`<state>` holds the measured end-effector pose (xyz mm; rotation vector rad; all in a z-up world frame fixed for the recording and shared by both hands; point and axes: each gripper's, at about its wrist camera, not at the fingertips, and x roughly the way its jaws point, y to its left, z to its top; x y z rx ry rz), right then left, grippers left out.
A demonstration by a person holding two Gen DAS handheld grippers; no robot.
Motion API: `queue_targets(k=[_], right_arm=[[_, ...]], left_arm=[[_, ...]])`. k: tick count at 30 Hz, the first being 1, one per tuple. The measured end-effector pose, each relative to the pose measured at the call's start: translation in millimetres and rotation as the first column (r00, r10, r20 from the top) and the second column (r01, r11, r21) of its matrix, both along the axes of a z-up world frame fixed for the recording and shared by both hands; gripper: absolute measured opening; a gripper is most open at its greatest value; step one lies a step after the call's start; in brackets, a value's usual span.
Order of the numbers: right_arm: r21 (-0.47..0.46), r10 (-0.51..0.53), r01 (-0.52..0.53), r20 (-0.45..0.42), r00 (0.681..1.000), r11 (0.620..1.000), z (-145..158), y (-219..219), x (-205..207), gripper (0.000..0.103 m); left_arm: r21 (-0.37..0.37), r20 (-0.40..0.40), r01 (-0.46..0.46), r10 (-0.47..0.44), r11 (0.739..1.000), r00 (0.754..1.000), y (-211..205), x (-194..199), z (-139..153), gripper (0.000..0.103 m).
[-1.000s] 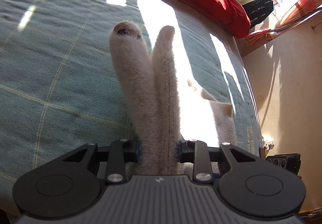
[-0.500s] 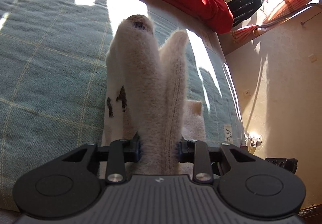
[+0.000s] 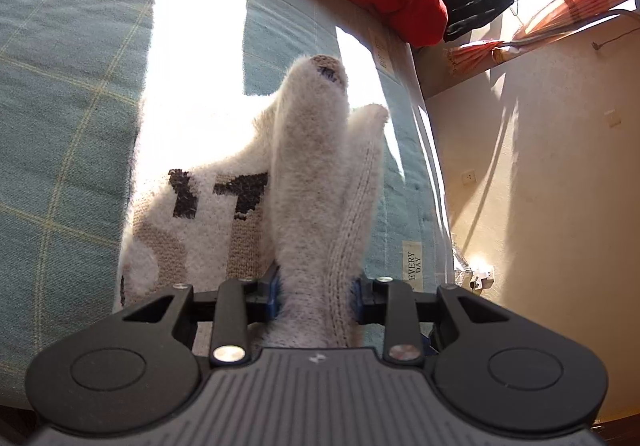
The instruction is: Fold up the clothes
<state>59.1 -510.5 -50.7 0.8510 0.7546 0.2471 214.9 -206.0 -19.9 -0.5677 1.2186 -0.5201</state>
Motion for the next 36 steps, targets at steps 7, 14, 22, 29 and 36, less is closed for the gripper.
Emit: queue_targets(k=[7,14,22,29,36], right_arm=[[0.013,-0.084,0.084,0.005,0.996,0.996,-5,-33,-14,0.103],[0.027,-0.132,0.133,-0.02,0.991,0.991,-19,-54,-20,0.103],[0.017,-0.146,0.147,-0.043,0.988,0.989,-30,-62,-21,0.103],[0.0,-0.144,0.144,-0.053,0.988,0.99,-31,-62,-24,0.103],[-0.057,-0.08,0.079,-0.008,0.997,0.995,-18,-49,-31,0.103]], left_arm=[[0.04,-0.031,0.019,-0.018,0.999,0.999,-46,7,-18,0.03],[0.08,-0.076,0.012,-0.005,0.997,0.997,-81,9,-46,0.031],[0.125,-0.069,0.002,0.007,0.992,0.998,-110,1,-61,0.044],[0.119,-0.044,0.057,-0.053,0.991,0.998,-123,-3,-62,0.052],[0.073,0.143,0.149,-0.158,0.986,0.977,-89,-8,-19,0.055]])
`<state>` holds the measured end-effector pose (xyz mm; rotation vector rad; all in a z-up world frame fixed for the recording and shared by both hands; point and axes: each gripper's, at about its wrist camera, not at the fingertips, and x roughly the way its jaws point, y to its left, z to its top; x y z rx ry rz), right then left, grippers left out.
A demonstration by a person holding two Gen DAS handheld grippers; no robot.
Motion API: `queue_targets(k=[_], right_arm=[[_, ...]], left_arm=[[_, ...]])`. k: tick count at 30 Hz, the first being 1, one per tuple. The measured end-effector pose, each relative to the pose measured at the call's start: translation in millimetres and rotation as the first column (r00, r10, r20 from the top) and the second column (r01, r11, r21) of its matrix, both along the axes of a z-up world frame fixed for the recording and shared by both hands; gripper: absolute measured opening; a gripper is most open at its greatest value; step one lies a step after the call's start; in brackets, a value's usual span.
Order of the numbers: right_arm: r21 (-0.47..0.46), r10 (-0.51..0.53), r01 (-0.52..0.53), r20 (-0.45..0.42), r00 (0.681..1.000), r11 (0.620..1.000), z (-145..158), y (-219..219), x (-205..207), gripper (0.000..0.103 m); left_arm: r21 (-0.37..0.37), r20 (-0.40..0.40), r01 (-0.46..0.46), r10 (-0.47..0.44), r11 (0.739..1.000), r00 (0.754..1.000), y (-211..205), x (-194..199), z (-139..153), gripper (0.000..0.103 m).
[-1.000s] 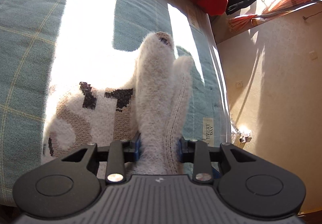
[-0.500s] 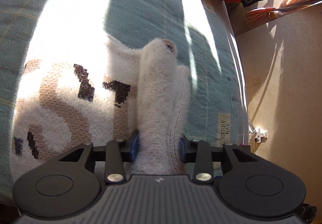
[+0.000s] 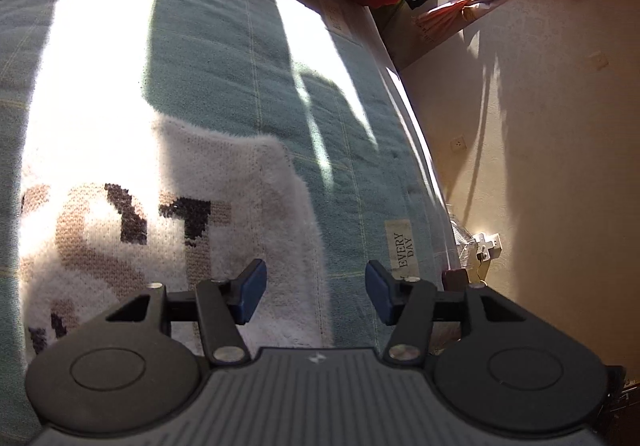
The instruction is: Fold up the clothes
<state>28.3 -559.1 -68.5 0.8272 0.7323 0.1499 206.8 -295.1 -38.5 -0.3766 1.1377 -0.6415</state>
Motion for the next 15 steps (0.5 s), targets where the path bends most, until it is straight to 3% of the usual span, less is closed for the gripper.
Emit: queue_targets(k=[2,4,7,13,14,15], right_arm=[[-0.018,0.03,-0.029,0.039,0.999,0.999,8,7,-1,0.1],[-0.017,0.076,-0.075,0.068,0.995,0.997,16,17,3,0.086],[-0.003,0.169,-0.169,0.035,0.985,0.986,15,38,14,0.078],[-0.086,0.261,-0.269,-0.1,0.96,0.959,1,78,13,0.078],[-0.101,0.262,-0.272,-0.1,0.96,0.957,0,82,14,0.076],[-0.119,0.268,-0.279,-0.097,0.959,0.953,-1,86,15,0.066]], left_arm=[[0.056,0.063,0.039,-0.043,0.998,0.997,15,-5,10,0.06],[0.13,0.121,0.07,-0.086,0.989,0.989,32,-14,15,0.061],[0.252,0.2,0.106,-0.158,0.962,0.967,49,-34,16,0.065],[0.304,0.32,0.174,-0.273,0.937,0.907,71,-72,4,0.069],[0.301,0.321,0.178,-0.275,0.937,0.906,72,-73,0,0.07],[0.294,0.311,0.178,-0.27,0.939,0.911,72,-72,-3,0.07]])
